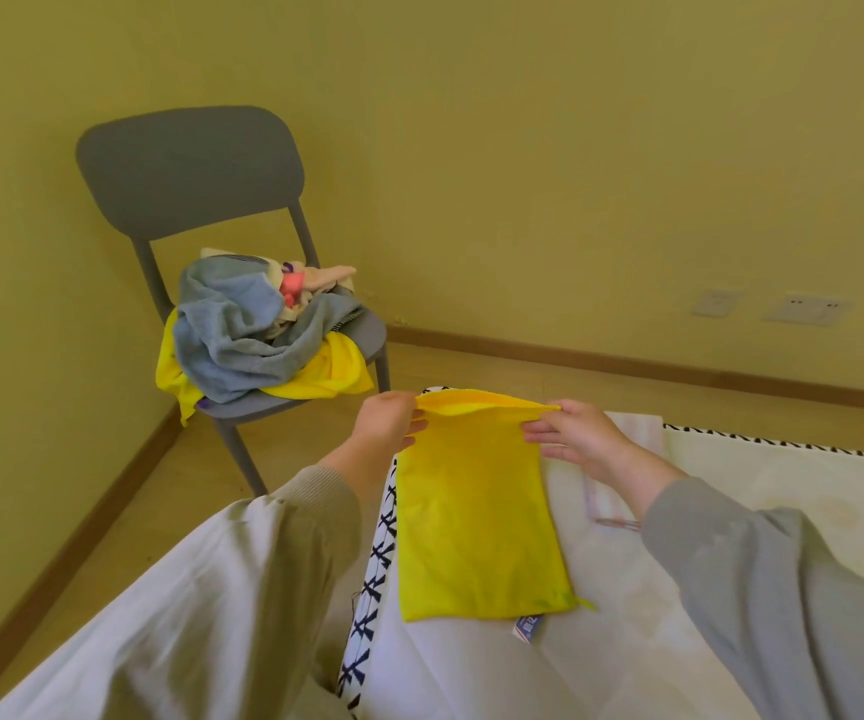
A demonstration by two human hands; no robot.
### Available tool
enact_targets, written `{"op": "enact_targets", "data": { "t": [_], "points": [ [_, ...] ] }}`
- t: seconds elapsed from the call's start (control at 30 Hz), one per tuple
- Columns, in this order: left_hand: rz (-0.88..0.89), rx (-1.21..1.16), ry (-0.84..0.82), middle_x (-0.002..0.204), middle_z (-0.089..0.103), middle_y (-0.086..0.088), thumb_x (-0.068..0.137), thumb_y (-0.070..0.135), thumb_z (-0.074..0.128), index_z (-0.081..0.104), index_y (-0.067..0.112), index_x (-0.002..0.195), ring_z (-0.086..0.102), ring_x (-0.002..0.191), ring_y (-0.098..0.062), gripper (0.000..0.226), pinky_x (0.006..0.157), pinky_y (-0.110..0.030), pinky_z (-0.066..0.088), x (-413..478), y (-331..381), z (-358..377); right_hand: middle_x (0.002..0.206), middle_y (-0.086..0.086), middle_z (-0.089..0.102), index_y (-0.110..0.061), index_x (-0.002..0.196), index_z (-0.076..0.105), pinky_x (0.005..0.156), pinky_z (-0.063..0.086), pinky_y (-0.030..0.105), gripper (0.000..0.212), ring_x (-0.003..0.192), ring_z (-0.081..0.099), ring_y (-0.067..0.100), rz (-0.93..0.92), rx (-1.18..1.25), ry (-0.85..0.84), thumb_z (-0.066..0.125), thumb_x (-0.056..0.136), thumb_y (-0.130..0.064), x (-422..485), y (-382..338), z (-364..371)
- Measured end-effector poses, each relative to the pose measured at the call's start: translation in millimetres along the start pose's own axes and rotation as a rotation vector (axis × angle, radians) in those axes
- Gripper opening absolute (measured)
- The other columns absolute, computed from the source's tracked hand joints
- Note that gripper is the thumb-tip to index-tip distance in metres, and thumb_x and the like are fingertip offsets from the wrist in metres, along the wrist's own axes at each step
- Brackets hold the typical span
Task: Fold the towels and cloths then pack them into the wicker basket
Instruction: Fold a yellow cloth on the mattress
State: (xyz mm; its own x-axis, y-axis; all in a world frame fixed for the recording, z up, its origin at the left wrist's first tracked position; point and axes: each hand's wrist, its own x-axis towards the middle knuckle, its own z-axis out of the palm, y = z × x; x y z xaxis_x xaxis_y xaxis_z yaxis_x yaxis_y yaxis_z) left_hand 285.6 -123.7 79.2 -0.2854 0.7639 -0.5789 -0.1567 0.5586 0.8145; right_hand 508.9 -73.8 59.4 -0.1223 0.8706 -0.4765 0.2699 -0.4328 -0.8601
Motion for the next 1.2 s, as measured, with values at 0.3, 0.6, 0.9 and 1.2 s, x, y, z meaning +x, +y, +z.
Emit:
{"op": "enact_targets", "data": {
  "t": [0.3, 0.6, 0.9, 1.2],
  "points": [
    [0.109, -0.183, -0.095, 0.137, 0.052, -0.012, 0.103, 0.024, 0.036, 0.047, 0.009, 0.136, 0.049, 0.127, -0.024, 0.038, 0.11, -0.04, 0.034, 16.4, 22.6, 0.1, 0.088, 0.003, 0.063, -0.019, 0.082, 0.06, 0.074, 0.045, 0.032, 0.018, 0.082, 0.062, 0.017, -0.112, 0.162, 0.108, 0.05, 0.096, -0.023, 25.6, -31.0, 0.8],
    [-0.013, -0.078, 0.055, 0.096, 0.068, -0.018, 0.087, 0.006, 0.065, 0.065, 0.004, 0.095, 0.069, 0.074, -0.022, 0.008, 0.066, -0.029, 0.058, 13.5, -35.1, -13.9, 0.079, 0.007, 0.063, -0.011, 0.08, 0.061, 0.056, 0.049, 0.023, 0.018, 0.051, 0.065, 0.012, -0.05, 0.071, 0.047, 0.057, 0.089, 0.004, -0.2, 25.6, -0.5],
    [0.018, 0.21, -0.072, 0.085, 0.064, -0.009, 0.089, -0.001, 0.06, 0.064, 0.01, 0.109, 0.065, 0.064, -0.017, 0.023, 0.052, -0.023, 0.054, 4.5, -73.9, -24.8, 0.07, 0.012, 0.057, -0.008, 0.083, 0.059, 0.047, 0.052, 0.021, 0.021, 0.05, 0.061, 0.018, 0.071, 0.14, 0.034, 0.055, 0.086, 0.013, -25.1, 68.1, 7.4],
    [0.062, 0.375, -0.037, 0.125, 0.055, -0.031, 0.089, -0.008, 0.054, 0.067, 0.011, 0.098, 0.062, 0.061, -0.016, 0.025, 0.048, -0.017, 0.05, -3.3, -117.4, -26.9, 0.061, 0.001, 0.042, -0.016, 0.074, 0.063, 0.054, 0.046, 0.027, 0.028, 0.052, 0.047, 0.015, 0.021, -0.174, 0.113, 0.063, 0.076, 0.012, -31.3, 106.1, 17.7]
  ]
}}
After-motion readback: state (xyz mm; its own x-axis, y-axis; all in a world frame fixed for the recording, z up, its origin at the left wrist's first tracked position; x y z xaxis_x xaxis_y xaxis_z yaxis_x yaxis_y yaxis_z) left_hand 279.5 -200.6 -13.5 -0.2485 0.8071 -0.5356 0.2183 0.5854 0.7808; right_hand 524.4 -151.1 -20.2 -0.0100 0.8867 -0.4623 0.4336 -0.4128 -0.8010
